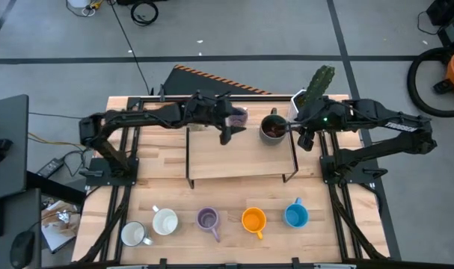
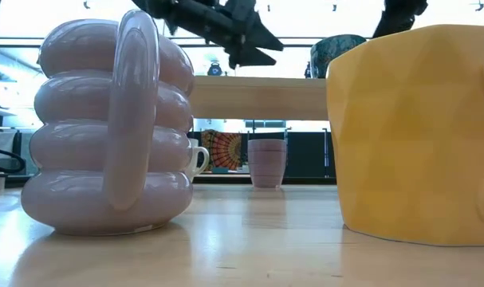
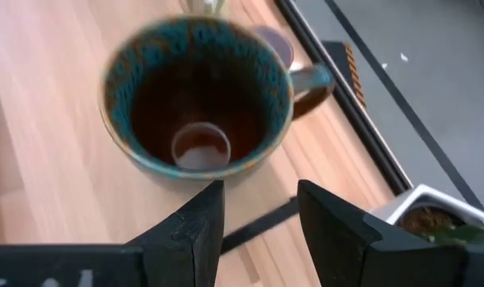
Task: Place coffee mugs
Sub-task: Put the green mug on the shelf
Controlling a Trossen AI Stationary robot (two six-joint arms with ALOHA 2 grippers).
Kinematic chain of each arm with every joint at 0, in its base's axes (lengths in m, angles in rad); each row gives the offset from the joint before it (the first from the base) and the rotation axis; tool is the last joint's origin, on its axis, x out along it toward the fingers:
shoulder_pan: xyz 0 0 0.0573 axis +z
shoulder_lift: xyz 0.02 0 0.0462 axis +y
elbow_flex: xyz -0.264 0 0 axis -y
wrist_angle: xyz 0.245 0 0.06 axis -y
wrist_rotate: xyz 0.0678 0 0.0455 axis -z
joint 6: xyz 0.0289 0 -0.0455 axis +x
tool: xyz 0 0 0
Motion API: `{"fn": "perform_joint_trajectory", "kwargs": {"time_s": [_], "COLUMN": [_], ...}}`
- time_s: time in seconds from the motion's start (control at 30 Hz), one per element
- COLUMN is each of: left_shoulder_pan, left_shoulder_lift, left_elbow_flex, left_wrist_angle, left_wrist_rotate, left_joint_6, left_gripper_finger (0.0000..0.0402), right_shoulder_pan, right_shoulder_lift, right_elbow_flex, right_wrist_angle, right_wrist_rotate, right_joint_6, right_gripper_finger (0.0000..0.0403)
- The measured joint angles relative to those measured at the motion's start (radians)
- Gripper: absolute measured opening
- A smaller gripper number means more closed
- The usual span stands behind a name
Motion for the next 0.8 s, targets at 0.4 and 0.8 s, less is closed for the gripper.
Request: {"fn": "perform_joint_trajectory", "kwargs": {"time_s": [0.4,0.8], "left_shoulder_pan": [0.084,0.177], "left_shoulder_lift": [-0.252,-0.466], "left_elbow_flex": [-0.176,-0.35], "left_wrist_angle": [-0.16,-0.114], "left_wrist_rotate": [-0.007,-0.043], "left_joint_6": [0.033,-0.018], "left_gripper_finger": [0.0282,0.0241], "right_shoulder_pan": [0.073,0.147], "right_shoulder_lift": [-0.054,-0.067], "right_elbow_flex": [-0.028,-0.083], "right_wrist_angle": [0.059,0.168], "right_wrist_rotate": [0.07,0.09], "right_joint_6": [0.036,0.051], "right_gripper_finger": [0.0165,0.0165]}}
